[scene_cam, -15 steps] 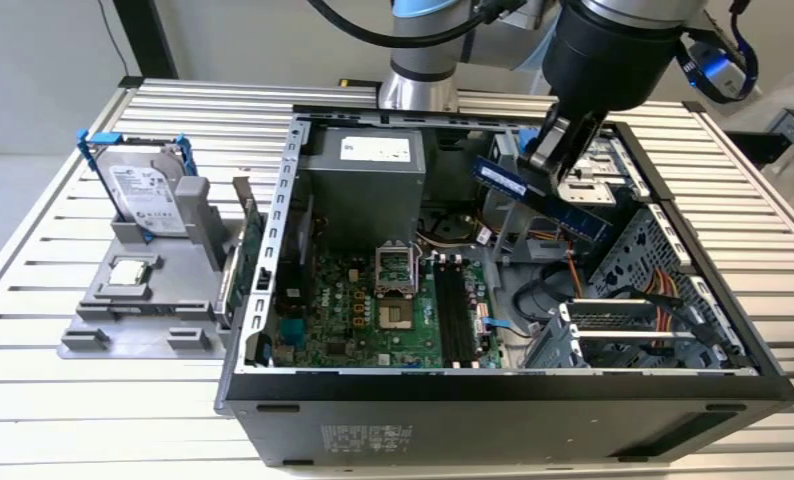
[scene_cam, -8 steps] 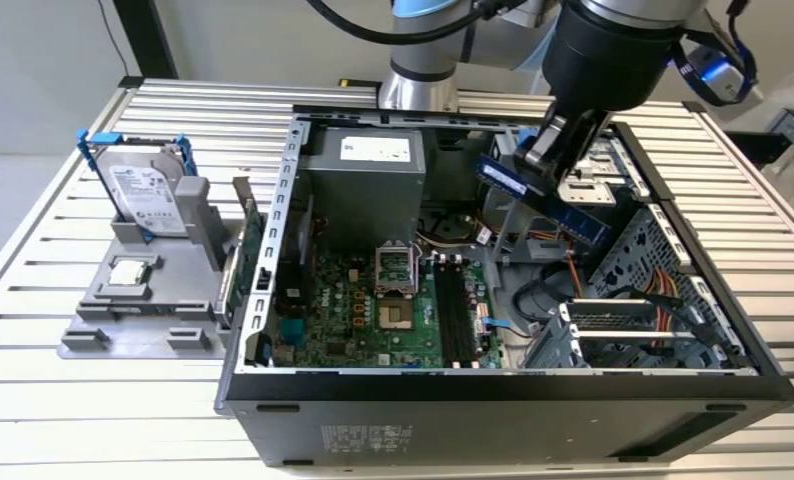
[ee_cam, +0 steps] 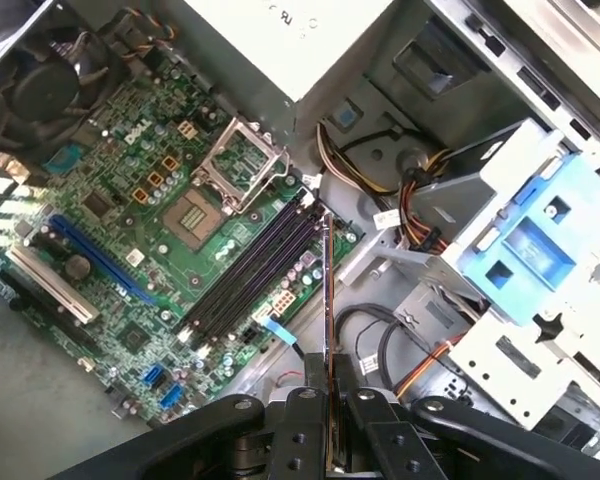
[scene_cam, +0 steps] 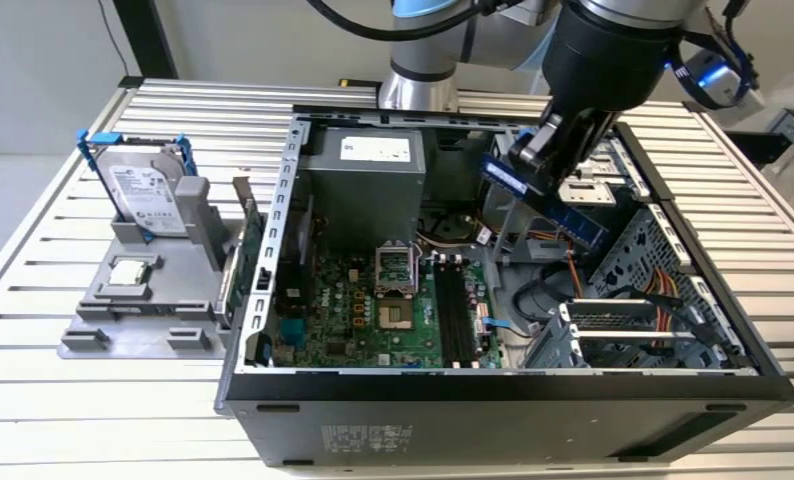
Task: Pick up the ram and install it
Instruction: 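Insert the ram into the slot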
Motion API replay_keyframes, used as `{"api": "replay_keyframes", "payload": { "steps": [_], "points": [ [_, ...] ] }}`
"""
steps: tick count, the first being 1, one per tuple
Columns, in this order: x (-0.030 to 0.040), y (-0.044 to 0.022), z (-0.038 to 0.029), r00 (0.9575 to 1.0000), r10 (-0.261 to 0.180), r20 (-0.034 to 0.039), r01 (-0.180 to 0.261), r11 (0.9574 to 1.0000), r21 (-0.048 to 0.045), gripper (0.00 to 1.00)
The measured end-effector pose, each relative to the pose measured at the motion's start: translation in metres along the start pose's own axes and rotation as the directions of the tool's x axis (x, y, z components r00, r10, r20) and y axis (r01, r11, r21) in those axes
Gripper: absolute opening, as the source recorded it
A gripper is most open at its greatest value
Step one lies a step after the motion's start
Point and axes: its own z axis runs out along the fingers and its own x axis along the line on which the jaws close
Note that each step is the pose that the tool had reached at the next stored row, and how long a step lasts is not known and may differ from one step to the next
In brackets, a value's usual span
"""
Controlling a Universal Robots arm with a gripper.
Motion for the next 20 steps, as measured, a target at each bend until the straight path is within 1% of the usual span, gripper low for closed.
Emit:
{"api": "replay_keyframes", "payload": {
  "steps": [5,6,11,15,20],
  "points": [
    [0.0001,0.0001,0.0,0.9988,0.048,0.0016,-0.048,0.9988,0.0022,0.0],
    [0.0001,0.0001,0.0001,0.9977,0.068,0.0023,-0.068,0.9977,0.003,0.0],
    [0.0002,0.0001,0.0001,0.9933,0.115,0.004,-0.115,0.9933,0.0052,0.0],
    [0.0002,0.0002,0.0001,0.9881,0.154,0.0055,-0.154,0.9881,0.0068,0.0],
    [0.0003,0.0002,0.0002,0.9796,0.201,0.0074,-0.201,0.9796,0.0087,0.0]
  ]
}}
